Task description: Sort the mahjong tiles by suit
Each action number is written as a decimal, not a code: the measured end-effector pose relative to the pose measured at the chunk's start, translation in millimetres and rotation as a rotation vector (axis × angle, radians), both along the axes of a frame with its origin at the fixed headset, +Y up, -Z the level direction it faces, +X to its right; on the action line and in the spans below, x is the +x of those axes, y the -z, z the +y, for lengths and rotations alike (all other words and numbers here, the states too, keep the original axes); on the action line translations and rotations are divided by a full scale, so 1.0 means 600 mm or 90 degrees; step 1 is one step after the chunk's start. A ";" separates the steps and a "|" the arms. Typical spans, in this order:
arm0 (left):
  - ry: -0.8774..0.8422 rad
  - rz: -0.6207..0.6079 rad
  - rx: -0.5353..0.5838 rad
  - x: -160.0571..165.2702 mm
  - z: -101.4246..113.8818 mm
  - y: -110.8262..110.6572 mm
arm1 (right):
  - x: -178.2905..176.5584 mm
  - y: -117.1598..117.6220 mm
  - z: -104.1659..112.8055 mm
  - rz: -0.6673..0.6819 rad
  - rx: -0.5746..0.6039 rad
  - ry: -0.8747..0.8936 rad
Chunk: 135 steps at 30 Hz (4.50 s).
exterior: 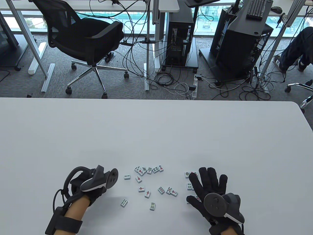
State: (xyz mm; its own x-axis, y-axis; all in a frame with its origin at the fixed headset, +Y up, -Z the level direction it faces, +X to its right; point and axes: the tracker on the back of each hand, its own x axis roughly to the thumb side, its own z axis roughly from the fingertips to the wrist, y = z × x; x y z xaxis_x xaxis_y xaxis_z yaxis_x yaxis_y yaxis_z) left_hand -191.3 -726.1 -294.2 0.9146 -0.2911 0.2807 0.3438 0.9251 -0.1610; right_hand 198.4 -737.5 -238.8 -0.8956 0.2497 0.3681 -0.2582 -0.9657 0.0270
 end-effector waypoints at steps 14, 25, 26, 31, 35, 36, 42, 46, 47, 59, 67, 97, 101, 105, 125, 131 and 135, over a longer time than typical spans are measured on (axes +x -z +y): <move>-0.087 -0.347 0.078 0.305 0.021 -0.023 | 0.015 0.001 0.012 -0.018 0.018 0.040; -0.031 -0.365 0.051 0.401 -0.046 -0.008 | 0.029 -0.001 0.027 -0.066 0.078 0.020; -0.033 -0.364 0.048 0.402 -0.049 -0.007 | 0.031 0.000 0.026 -0.066 0.080 0.019; -0.038 -0.337 0.066 0.399 -0.046 -0.004 | 0.035 0.001 0.026 -0.070 0.079 0.031; -0.045 -0.338 0.063 0.391 -0.035 -0.010 | 0.033 0.000 0.026 -0.066 0.079 0.028; -0.047 -0.342 0.068 0.390 -0.032 -0.011 | 0.033 0.001 0.025 -0.066 0.078 0.027; 0.022 -0.382 0.047 0.399 -0.035 -0.022 | 0.032 0.000 0.025 -0.065 0.072 0.025; 0.052 -0.392 0.041 0.407 -0.049 -0.023 | 0.031 -0.001 0.026 -0.064 0.072 0.019; 0.057 -0.394 0.042 0.409 -0.052 -0.023 | 0.031 -0.001 0.026 -0.064 0.071 0.019; 0.024 -0.403 0.034 0.399 -0.036 -0.027 | 0.028 -0.001 0.027 -0.061 0.064 0.020; -0.017 -0.321 0.082 0.274 0.040 -0.030 | 0.026 -0.001 0.026 -0.053 0.064 0.022; 0.051 -0.029 0.014 -0.061 -0.045 -0.098 | 0.010 -0.003 0.015 -0.041 0.038 -0.013; 0.058 -0.022 0.012 -0.065 -0.051 -0.096 | 0.009 -0.003 0.015 -0.040 0.035 -0.017; 0.076 -0.014 0.010 -0.069 -0.060 -0.095 | 0.009 -0.002 0.014 -0.037 0.029 -0.016; 0.035 -0.102 0.195 0.103 0.029 -0.019 | 0.008 -0.002 0.015 -0.035 0.024 -0.009; 0.030 -0.083 0.212 0.180 0.012 0.048 | 0.010 -0.001 0.014 -0.034 0.021 -0.002; 0.059 -0.074 0.201 0.202 -0.015 0.071 | 0.011 0.000 0.014 -0.033 0.020 0.007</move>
